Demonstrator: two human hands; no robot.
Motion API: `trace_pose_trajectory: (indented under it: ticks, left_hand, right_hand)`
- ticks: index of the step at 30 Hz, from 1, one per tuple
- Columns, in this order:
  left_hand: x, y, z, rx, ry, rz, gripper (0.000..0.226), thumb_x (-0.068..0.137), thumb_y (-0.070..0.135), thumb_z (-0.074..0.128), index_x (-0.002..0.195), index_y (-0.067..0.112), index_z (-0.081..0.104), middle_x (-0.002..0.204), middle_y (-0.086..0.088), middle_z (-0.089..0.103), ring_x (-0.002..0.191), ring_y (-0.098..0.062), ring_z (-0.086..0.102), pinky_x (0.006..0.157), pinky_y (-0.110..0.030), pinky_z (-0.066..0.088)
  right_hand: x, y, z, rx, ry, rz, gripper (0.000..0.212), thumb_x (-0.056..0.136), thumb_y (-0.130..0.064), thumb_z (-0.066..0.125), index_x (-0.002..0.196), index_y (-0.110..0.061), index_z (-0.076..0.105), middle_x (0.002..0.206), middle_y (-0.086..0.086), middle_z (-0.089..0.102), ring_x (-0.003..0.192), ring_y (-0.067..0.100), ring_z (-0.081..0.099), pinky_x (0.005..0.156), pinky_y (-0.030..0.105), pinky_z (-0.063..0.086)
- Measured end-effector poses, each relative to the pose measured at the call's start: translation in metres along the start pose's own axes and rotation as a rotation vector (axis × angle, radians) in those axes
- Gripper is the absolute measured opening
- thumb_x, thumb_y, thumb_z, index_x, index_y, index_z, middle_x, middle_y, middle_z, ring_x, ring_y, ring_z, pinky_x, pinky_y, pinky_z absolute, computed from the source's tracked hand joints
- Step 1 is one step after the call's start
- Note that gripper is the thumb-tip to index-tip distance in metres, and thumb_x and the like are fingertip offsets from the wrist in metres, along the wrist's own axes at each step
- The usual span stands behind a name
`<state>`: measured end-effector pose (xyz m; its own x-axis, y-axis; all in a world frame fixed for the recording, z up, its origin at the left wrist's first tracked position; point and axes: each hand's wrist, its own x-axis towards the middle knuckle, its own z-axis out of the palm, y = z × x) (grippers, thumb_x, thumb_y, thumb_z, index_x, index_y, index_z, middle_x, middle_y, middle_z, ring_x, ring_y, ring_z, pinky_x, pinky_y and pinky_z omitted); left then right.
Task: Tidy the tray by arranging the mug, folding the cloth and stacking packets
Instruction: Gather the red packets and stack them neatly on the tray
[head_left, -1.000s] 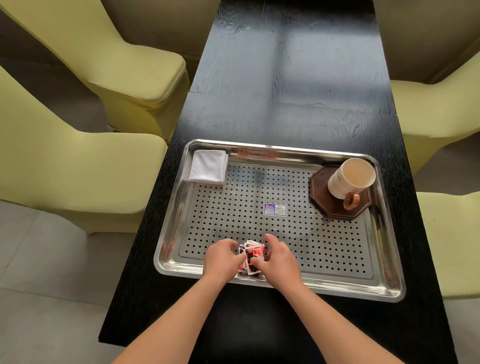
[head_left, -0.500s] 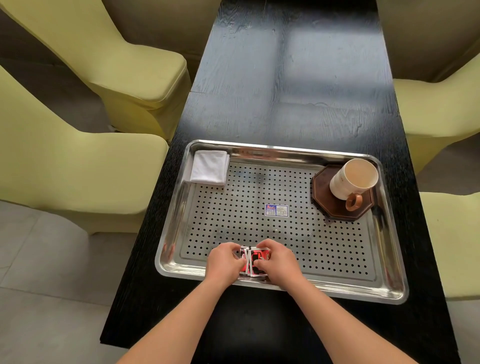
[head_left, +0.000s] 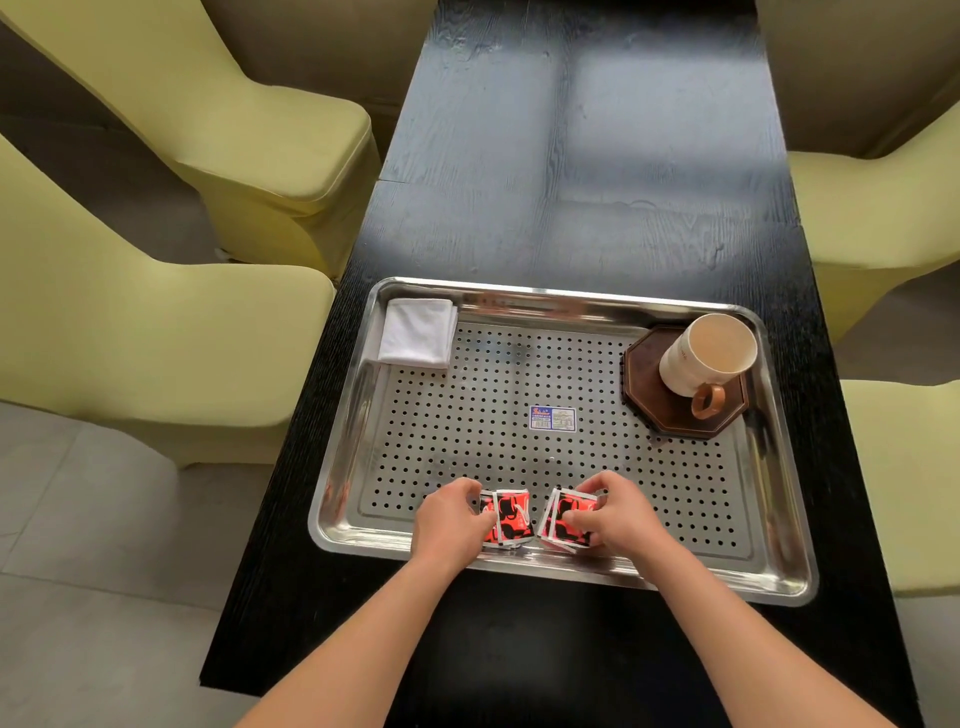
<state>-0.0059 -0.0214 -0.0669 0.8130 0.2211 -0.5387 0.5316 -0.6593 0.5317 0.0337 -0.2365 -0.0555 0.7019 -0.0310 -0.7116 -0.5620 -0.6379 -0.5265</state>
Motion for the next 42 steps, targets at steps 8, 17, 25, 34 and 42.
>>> trace_pose_trajectory:
  ticks: [8, 17, 25, 34, 42]
  left_hand:
    - [0.001, 0.001, 0.003, 0.034, 0.013, -0.001, 0.045, 0.09, 0.032, 0.071, 0.132, 0.023, 0.061, 0.113, 0.002, 0.071, 0.1, -0.013, 0.065, 0.09, -0.033, 0.054]
    - [0.001, 0.0, 0.002, 0.037, -0.002, -0.011, 0.043, 0.089, 0.026, 0.073, 0.131, 0.025, 0.062, 0.107, 0.004, 0.072, 0.098, -0.014, 0.066, 0.09, -0.037, 0.056]
    - [0.002, -0.002, 0.002, 0.007, -0.007, -0.023, 0.042, 0.091, 0.019, 0.069, 0.131, 0.026, 0.062, 0.107, 0.005, 0.07, 0.091, -0.01, 0.065, 0.085, -0.029, 0.056]
    - [0.003, -0.003, 0.001, -0.008, -0.013, -0.034, 0.043, 0.092, 0.012, 0.061, 0.134, 0.024, 0.062, 0.119, 0.0, 0.071, 0.098, -0.015, 0.068, 0.088, -0.035, 0.058]
    - [0.004, -0.004, 0.0, -0.019, -0.025, -0.055, 0.033, 0.092, 0.016, 0.06, 0.121, 0.024, 0.071, 0.106, 0.002, 0.074, 0.091, -0.015, 0.066, 0.079, -0.03, 0.054]
  right_hand:
    - [-0.002, -0.013, 0.033, -0.417, 0.211, -0.245, 0.039, 0.083, -0.023, 0.079, 0.12, -0.017, 0.067, 0.108, 0.0, 0.063, 0.093, 0.015, 0.058, 0.083, 0.027, 0.046]
    - [-0.001, -0.014, 0.033, -0.503, 0.207, -0.288, 0.05, 0.084, -0.045, 0.074, 0.129, -0.031, 0.058, 0.11, -0.006, 0.055, 0.106, 0.015, 0.049, 0.09, 0.031, 0.047]
    - [0.0, -0.029, 0.055, -0.827, 0.187, -0.487, 0.046, 0.076, -0.054, 0.075, 0.112, -0.029, 0.061, 0.119, -0.001, 0.043, 0.119, 0.023, 0.035, 0.108, 0.041, 0.031]
    - [0.003, -0.029, 0.059, -0.792, 0.152, -0.481, 0.048, 0.077, -0.049, 0.075, 0.118, -0.031, 0.058, 0.118, -0.001, 0.042, 0.118, 0.023, 0.034, 0.113, 0.043, 0.024]
    - [0.003, -0.033, 0.067, -0.725, 0.18, -0.557, 0.035, 0.079, -0.043, 0.07, 0.11, -0.029, 0.061, 0.111, -0.005, 0.05, 0.116, 0.022, 0.038, 0.108, 0.039, 0.027]
